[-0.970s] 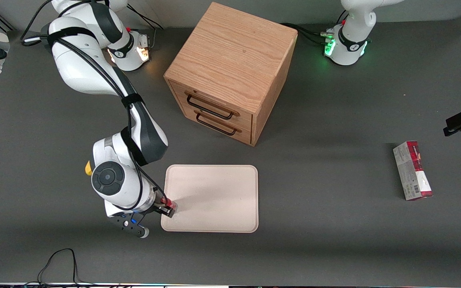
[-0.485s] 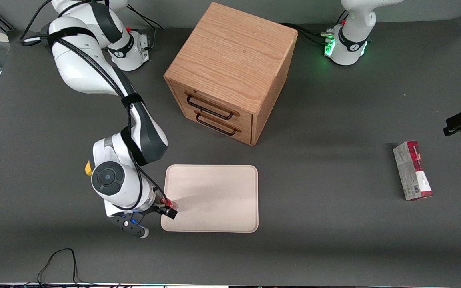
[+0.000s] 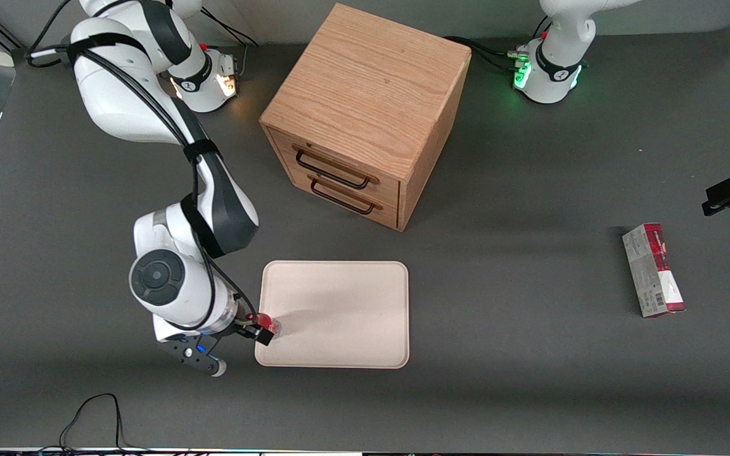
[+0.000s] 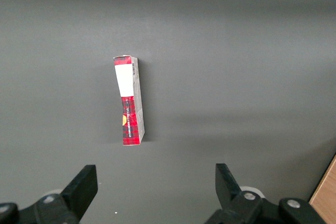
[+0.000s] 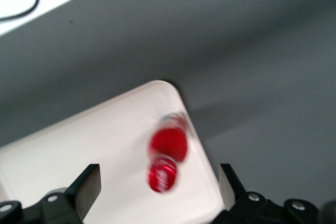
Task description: Place coke bottle on tray
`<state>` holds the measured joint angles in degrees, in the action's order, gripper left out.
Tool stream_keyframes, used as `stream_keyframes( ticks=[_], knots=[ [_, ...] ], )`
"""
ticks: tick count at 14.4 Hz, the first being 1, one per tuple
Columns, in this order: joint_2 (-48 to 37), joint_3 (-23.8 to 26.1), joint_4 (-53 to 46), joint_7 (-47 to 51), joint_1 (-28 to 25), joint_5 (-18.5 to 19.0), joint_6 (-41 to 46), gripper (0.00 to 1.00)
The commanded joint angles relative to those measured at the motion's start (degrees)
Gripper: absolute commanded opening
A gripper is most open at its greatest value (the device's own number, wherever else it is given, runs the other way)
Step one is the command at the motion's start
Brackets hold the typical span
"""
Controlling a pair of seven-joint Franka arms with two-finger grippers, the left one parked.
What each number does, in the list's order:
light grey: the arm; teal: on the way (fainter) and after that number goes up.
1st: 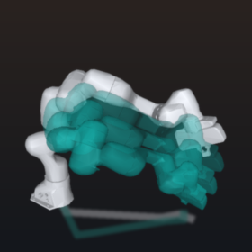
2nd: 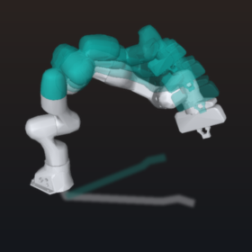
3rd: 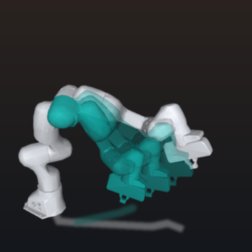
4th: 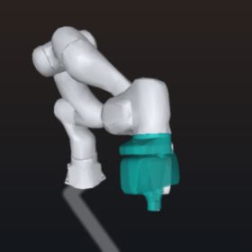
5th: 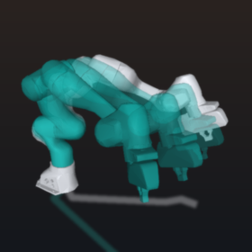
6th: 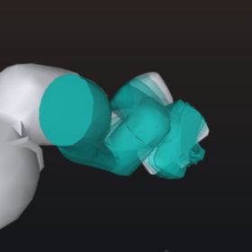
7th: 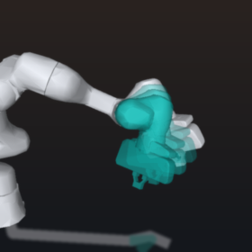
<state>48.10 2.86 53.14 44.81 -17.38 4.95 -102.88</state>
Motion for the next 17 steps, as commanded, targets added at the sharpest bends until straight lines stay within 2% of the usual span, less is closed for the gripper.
stream_keyframes(
  ticks=[1, 8, 12, 17],
  knots=[
    [-8.3, 0.0, 5.1, -8.1, 2.4, 0.1, 8.0, 1.00],
    [-33.2, -0.5, 32.3, -27.2, 8.3, -0.1, 8.6, 1.00],
    [-44.6, -6.5, 42.9, -40.7, 7.7, -1.9, 8.7, 1.00],
    [-56.1, -14.0, 54.5, -45.9, 3.1, -1.9, 6.9, 1.00]
  ],
)
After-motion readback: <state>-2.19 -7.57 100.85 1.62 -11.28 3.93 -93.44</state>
